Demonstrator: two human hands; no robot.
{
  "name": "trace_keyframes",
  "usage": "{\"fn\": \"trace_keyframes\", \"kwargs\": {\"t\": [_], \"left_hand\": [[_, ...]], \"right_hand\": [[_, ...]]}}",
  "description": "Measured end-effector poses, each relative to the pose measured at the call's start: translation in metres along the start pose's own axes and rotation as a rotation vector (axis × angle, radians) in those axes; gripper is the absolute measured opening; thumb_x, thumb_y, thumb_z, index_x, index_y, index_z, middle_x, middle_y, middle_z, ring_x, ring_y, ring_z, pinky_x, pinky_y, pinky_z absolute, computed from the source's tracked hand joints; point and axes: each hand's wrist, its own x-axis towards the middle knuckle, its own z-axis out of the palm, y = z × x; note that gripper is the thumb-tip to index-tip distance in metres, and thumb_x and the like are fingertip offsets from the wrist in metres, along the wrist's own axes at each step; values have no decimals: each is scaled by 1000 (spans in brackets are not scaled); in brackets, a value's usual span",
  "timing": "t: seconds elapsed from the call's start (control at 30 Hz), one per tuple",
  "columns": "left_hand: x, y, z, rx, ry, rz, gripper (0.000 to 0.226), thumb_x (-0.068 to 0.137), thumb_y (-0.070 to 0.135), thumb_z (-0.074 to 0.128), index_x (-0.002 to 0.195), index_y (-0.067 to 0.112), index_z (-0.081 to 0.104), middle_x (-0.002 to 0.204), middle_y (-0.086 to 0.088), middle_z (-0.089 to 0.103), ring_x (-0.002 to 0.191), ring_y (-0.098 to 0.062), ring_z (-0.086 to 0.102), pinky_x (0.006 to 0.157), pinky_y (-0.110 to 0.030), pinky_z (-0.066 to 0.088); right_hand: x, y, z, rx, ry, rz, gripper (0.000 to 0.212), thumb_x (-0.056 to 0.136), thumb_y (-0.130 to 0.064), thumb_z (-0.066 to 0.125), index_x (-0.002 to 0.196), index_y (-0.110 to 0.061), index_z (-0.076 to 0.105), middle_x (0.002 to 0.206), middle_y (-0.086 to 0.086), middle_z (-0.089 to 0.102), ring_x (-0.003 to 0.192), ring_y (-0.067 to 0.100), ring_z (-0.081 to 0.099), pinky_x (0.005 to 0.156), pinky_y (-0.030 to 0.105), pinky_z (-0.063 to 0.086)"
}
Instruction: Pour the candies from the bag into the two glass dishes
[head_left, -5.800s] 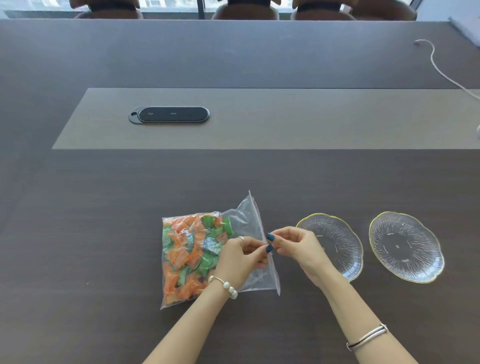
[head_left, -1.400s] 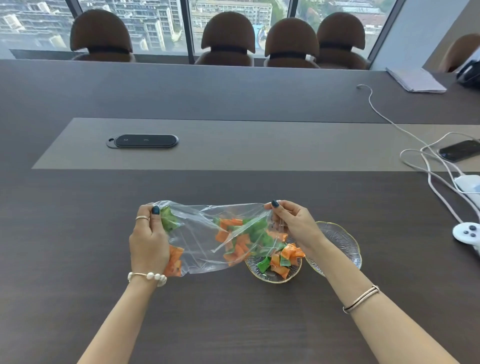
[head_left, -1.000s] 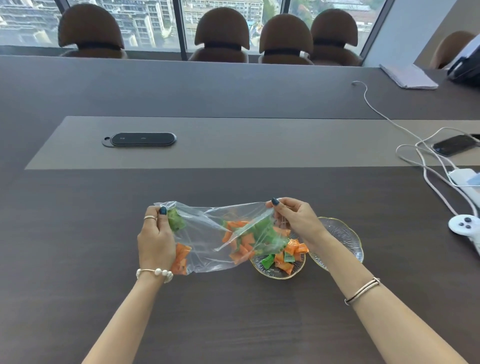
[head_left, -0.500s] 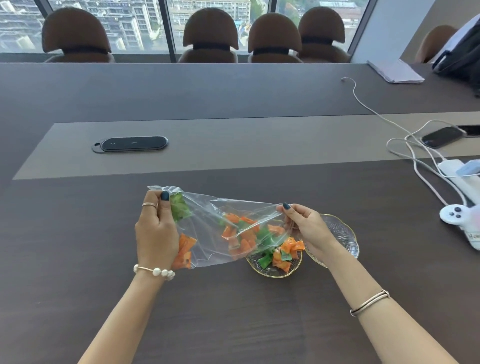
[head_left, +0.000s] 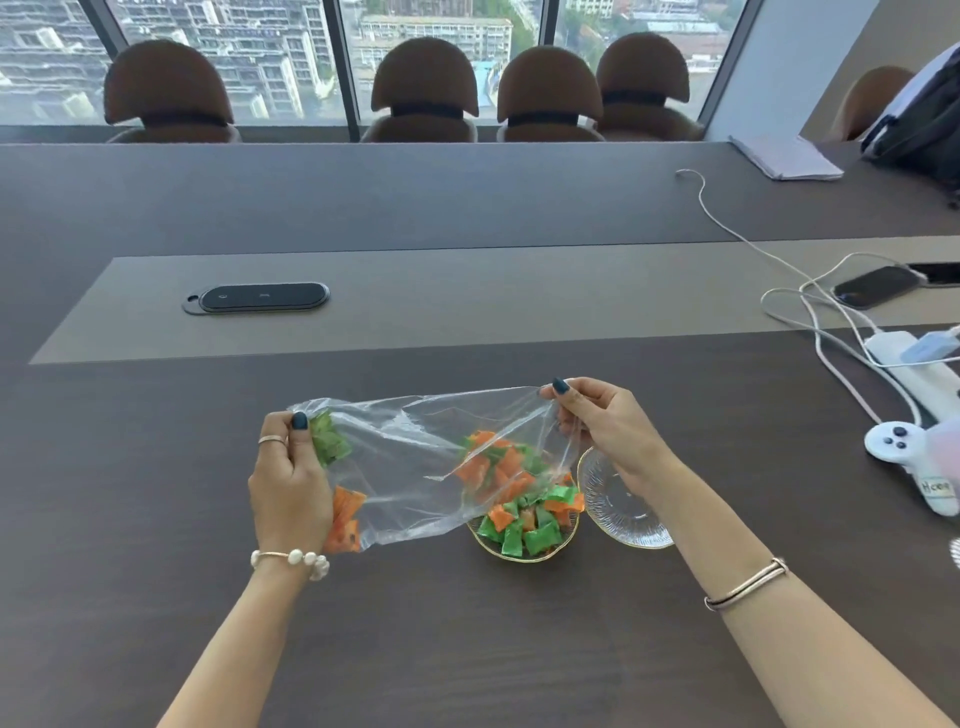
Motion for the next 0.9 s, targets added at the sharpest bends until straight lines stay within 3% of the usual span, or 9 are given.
{"fn": "trace_keyframes", "kwargs": {"t": [0.43,0.6,0.7,0.8,0.9], "left_hand": [[-59,12,86,11,7,-40,21,97,29,34,87,15,45,59,-1,45,54,-23,41,54,-36,34],[-77,36,118,-13,-71,-54,19,95,25,39,90,15,54,62,0,48,58,-25,42,55,-36,37],[-83,62,131,-63,-162,-25,20,92,22,44,95,22,64,71,-3,60,61,-24,51,61,-38,45],[-82,87,144,-9,-279,7,25,91,22,47,106,19,67,65,0,58,53,-17,49,54,-33,41],[-69,107,158,-61,-446,-208,25,88,19,51,105,8,67,71,-9,66,61,-27,60,60,-34,48]], "right_hand": [[1,14,-117,-5,1,67,17,90,-21,56,88,-13,72,51,-12,57,52,0,52,56,13,47],[6,52,-160,16,65,197,18,91,-22,56,87,-14,72,54,-10,55,57,10,51,66,27,41],[9,80,-176,79,118,319,17,90,-21,56,82,-17,70,57,-3,53,51,8,50,60,22,42],[10,100,-183,122,168,416,13,89,-17,58,81,-15,68,53,-3,53,40,1,50,44,14,44],[14,115,-185,135,197,461,13,88,-14,59,76,-14,66,50,-4,55,36,2,49,39,14,42]]}}
